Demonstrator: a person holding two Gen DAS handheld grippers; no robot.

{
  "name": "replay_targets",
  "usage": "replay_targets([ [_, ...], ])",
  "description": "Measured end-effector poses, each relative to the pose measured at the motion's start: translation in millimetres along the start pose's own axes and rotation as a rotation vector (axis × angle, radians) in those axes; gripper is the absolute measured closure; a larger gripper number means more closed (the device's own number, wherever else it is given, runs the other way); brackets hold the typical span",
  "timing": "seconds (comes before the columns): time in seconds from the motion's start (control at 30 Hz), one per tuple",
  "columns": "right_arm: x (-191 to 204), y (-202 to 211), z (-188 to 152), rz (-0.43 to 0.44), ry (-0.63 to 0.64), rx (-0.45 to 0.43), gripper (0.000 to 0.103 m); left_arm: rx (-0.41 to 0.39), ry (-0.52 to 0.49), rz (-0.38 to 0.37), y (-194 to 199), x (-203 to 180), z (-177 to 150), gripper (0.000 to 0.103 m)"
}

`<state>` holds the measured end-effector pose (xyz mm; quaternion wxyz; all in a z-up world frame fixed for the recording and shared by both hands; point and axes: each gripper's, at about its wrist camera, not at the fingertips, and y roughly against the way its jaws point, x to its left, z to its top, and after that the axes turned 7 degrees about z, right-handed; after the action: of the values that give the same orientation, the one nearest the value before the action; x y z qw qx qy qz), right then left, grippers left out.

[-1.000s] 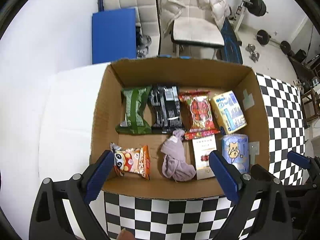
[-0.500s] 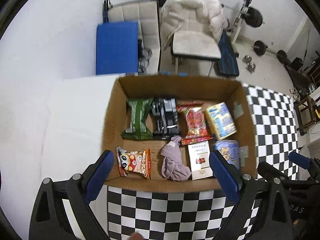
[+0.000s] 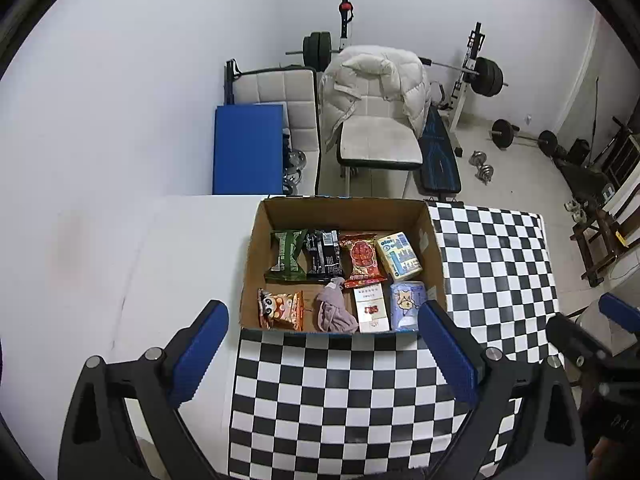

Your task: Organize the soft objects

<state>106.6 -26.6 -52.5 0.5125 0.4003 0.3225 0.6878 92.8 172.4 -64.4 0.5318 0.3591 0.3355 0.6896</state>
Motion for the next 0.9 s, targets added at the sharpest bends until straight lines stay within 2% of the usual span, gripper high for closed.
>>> replay_targets([
  [0.23, 9.2, 50.0, -9.1, -0.019, 0.016, -0.054, 0.000, -0.053, 0.016, 0.004, 45.0, 8.3, -10.0, 0.006],
  [0.37, 15.3, 64.8, -10.6, -0.029, 0.026, -0.070, 0.000, -0.062, 0.027, 0.008, 54.8, 11.8, -12.6, 0.006],
  [0.9, 19.8, 73.9, -11.6, -0.037, 0.023, -0.082, 0.000, -0.061, 0.035, 0.011, 64.8, 13.9, -20.1, 0.006],
])
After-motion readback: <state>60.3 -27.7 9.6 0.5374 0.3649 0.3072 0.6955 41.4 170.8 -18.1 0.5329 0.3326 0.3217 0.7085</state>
